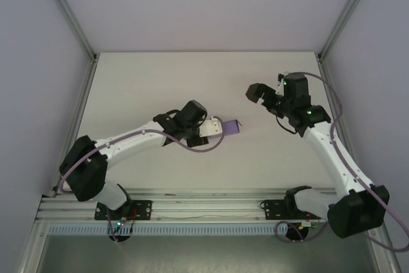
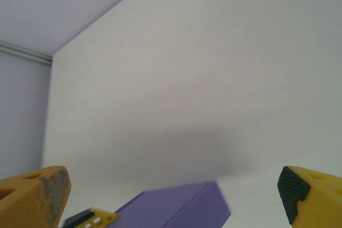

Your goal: Assemble paper box

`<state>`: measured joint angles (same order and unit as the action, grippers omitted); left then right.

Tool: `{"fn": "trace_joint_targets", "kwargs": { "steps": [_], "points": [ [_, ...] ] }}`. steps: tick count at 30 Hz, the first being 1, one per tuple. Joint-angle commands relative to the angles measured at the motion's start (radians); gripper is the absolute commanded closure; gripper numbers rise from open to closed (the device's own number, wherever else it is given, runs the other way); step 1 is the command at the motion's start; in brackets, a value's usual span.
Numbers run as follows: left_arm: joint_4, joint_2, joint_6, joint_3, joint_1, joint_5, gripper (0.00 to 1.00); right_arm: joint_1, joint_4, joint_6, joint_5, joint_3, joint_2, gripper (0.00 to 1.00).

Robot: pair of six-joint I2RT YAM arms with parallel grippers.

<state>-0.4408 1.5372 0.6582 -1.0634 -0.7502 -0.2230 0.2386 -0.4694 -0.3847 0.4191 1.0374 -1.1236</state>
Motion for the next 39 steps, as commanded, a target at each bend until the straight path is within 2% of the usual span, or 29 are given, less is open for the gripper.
{"fn": "trace_joint_targets", "kwargs": {
  "steps": [1,4,6,7,10,13,16,19,21,23,25,32,39],
  "points": [
    [-0.189,0.068,0.029,-0.071,0.022,-0.104,0.55,-0.002,0.058,0.267,-0.085,-0.056,0.048,0.00],
    [-0.255,0.115,0.041,-0.131,0.054,-0.151,0.57,-0.001,0.148,0.353,0.048,-0.123,0.097,0.00],
    [-0.290,0.142,0.045,-0.164,0.075,-0.170,0.61,-0.002,0.132,0.462,0.198,-0.123,0.114,0.00],
    [-0.307,0.152,0.053,-0.179,0.083,-0.183,0.61,-0.002,0.121,0.491,0.234,-0.122,0.118,0.00],
    [-0.329,0.168,0.093,-0.186,0.102,-0.240,0.61,0.011,0.111,0.571,0.296,-0.124,0.109,0.00],
    [-0.344,0.185,0.100,-0.196,0.107,-0.234,0.60,0.049,0.013,0.689,0.342,-0.086,0.054,0.05],
    [-0.363,0.206,0.114,-0.224,0.109,-0.244,0.59,0.115,-0.143,0.821,0.306,-0.014,-0.016,0.09],
    [-0.391,0.238,0.114,-0.264,0.109,-0.219,0.58,0.173,-0.218,0.857,0.178,0.041,-0.081,0.18],
    [-0.403,0.259,0.101,-0.283,0.109,-0.199,0.57,0.183,-0.258,0.854,0.145,0.066,-0.121,0.26],
    [-0.420,0.275,0.107,-0.298,0.109,-0.201,0.57,0.188,-0.285,0.868,0.142,0.070,-0.146,0.29],
    [-0.430,0.286,0.106,-0.310,0.109,-0.204,0.56,0.198,-0.296,0.890,0.133,0.067,-0.164,0.35],
    [-0.444,0.291,0.106,-0.324,0.109,-0.207,0.55,0.211,-0.297,0.902,0.076,0.089,-0.237,0.41],
    [-0.441,0.293,0.101,-0.327,0.109,-0.203,0.55,0.226,-0.190,0.874,0.067,0.078,-0.290,0.59]
  ]
}}
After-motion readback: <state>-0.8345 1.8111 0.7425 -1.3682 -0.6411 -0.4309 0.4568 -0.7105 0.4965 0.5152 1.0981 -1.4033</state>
